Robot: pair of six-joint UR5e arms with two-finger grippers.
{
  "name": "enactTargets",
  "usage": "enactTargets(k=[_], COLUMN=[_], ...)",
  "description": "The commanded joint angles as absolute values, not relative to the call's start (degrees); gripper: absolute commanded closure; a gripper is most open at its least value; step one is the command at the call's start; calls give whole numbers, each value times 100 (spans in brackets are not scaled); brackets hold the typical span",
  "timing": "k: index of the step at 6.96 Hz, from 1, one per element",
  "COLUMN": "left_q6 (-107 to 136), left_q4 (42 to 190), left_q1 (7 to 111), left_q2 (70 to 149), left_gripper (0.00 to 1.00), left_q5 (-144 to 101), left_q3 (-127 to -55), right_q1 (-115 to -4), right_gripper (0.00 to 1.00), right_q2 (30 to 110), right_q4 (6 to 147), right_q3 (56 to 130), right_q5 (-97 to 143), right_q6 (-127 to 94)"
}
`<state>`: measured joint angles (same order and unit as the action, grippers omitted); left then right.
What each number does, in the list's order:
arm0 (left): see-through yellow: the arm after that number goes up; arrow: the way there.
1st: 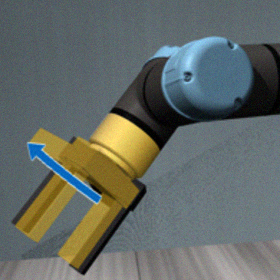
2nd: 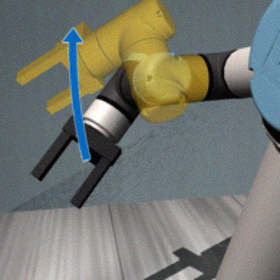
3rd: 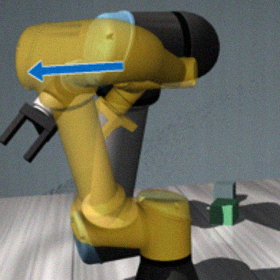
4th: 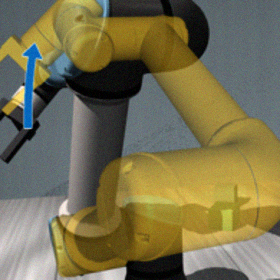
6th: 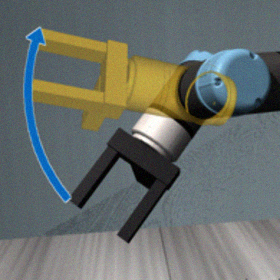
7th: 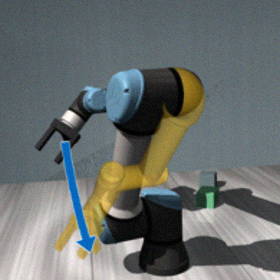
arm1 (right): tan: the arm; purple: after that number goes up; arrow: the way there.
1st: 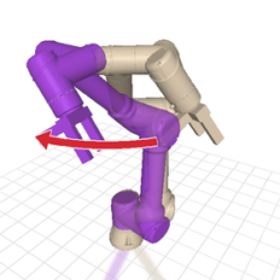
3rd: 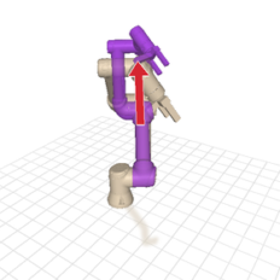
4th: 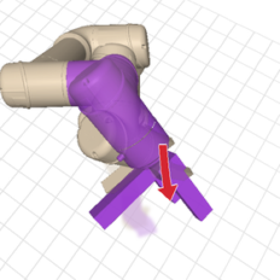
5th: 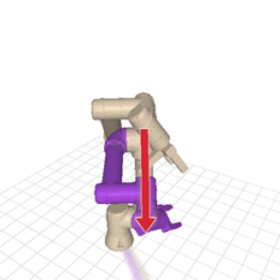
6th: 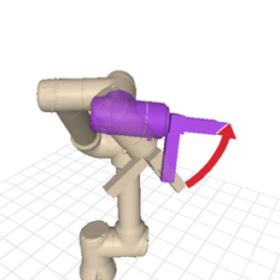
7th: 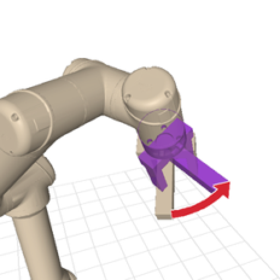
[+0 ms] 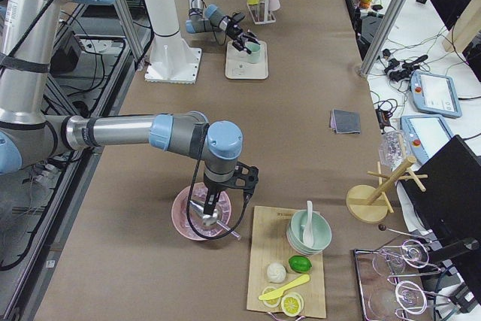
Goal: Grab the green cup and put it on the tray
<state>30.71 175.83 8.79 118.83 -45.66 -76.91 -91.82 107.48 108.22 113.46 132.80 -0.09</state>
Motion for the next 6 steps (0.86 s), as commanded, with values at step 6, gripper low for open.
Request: enactTargets(k=[6], left_q6=[3067], left_q4=[17868], left_q1=[1063], left_q2=[11857], left_gripper=[2], left_q5=[-4588], left_q3=[-7996], right_q1=[-9281], right_gripper=[0], right_q2=[10740], right_q4=[10819], right_q3=[11417], right_q5=[13289], right_q6=[-9])
